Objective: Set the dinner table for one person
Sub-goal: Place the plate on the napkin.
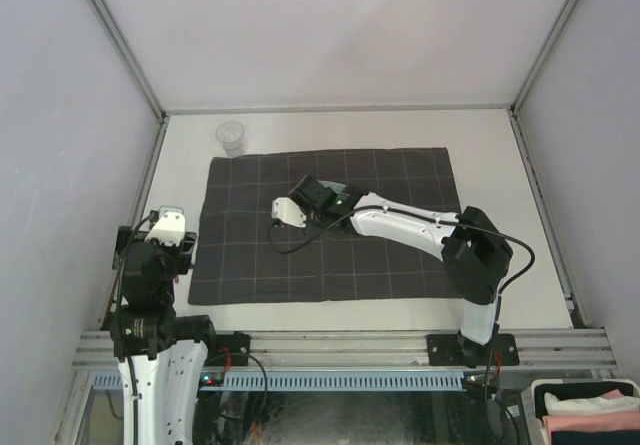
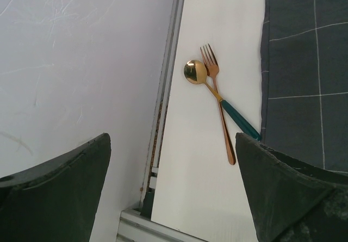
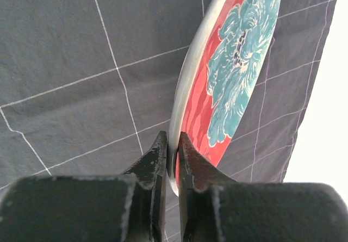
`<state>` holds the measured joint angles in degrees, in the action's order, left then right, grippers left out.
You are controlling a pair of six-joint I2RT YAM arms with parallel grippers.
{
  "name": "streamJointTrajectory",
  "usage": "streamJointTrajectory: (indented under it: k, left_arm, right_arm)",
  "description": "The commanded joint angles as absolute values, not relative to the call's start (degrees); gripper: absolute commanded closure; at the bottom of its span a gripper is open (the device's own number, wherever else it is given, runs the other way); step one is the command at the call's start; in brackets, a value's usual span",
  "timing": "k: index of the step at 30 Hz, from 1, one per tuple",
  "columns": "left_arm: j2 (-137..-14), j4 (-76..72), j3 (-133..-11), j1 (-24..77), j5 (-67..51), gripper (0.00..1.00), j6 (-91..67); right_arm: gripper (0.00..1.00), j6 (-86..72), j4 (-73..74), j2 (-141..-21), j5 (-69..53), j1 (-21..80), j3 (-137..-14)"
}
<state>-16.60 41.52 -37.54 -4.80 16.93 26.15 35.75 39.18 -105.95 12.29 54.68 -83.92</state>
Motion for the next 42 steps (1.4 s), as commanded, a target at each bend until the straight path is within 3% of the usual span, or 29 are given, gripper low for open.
streamJointTrajectory:
  k: [1, 22, 42]
  left_arm:
    - [-16.0, 40.3, -38.6, -5.4, 16.4, 0.0, 26.5]
    - [-12.5, 42.8, -37.2, -5.4, 18.5, 0.0, 29.7]
    - [-13.3, 42.0, -35.9, -5.4, 17.5, 0.0, 29.8]
  right_arm:
    - [1.0, 33.5, 34.3, -103.2, 12.0, 55.8, -82.4]
    - [1.0, 30.4, 30.3, -115.3, 1.4, 59.3, -79.0]
    - [0.98, 29.3, 26.8, -112.4, -1.4, 59.8, -67.7]
